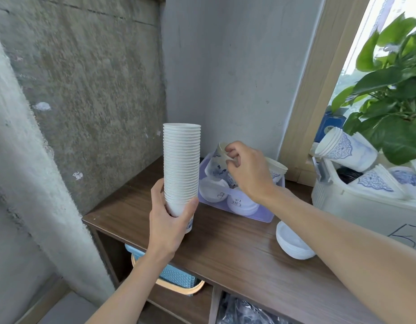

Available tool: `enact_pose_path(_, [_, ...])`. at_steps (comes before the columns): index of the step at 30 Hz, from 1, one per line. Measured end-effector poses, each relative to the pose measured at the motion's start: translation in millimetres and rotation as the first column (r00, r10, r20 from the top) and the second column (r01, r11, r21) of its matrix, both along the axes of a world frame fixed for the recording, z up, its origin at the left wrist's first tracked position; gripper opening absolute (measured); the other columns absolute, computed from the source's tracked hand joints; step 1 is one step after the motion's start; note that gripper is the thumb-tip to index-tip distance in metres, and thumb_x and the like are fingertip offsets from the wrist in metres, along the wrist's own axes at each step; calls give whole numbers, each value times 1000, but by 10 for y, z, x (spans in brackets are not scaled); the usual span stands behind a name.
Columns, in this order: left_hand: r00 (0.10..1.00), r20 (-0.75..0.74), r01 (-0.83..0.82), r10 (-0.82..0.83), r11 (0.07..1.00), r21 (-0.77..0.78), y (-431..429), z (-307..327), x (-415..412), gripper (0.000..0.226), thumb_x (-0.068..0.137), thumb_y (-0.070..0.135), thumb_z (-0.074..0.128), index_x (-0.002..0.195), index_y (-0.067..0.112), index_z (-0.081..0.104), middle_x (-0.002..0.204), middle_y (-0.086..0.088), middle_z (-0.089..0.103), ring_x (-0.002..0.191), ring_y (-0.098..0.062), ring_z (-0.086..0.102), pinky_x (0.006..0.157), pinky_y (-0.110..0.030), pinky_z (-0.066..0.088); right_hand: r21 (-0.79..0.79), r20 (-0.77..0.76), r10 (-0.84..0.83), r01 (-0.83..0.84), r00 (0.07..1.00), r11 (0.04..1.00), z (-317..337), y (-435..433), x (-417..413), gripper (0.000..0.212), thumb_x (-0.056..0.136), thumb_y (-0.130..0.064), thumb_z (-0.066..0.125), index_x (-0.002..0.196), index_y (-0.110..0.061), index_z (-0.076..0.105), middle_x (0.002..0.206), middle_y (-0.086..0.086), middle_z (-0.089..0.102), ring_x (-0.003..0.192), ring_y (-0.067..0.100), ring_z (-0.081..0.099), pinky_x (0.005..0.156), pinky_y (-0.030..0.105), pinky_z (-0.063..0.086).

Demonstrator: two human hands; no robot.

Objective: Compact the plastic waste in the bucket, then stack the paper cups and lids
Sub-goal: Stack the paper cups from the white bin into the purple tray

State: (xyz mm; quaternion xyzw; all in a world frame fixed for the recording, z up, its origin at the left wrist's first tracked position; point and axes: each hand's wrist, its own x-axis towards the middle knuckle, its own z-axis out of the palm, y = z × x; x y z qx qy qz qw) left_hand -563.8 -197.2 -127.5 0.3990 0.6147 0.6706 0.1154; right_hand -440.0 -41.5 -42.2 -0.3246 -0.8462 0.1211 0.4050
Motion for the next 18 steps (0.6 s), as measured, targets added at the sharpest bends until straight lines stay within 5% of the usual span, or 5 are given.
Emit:
enact_pose_path(8, [1000,-21,-4,3,1000,-24,21,-17,9,70,78,30,81,131,40,36,103,43,57,99,10,61,72,-7,49,114,94,-14,3,996,993,100,213,-105,24,84,-5,61,107,-9,65,98,13,70,89,35,62,73,42,50])
enact_pose_path(14, [1000,-4,-1,0,1000,-16,7,4,18,70,77,30,81,130,39,36,103,34,60,98,12,60,69,-4,47,155,-28,-79,82,997,984,204,336,34,19,83,-2,63,101,-5,66,88,14,68,82,33,62,72,44,51])
enact_pose_path(18, [1000,-5,19,-19,1000,-13,-1,30,27,73,74,38,79,132,38,35,101,46,56,100,13,59,73,-3,46,152,-69,-120,129,990,980,240,321,194,20,86,-3,61,105,-7,66,88,10,66,82,27,61,72,40,50])
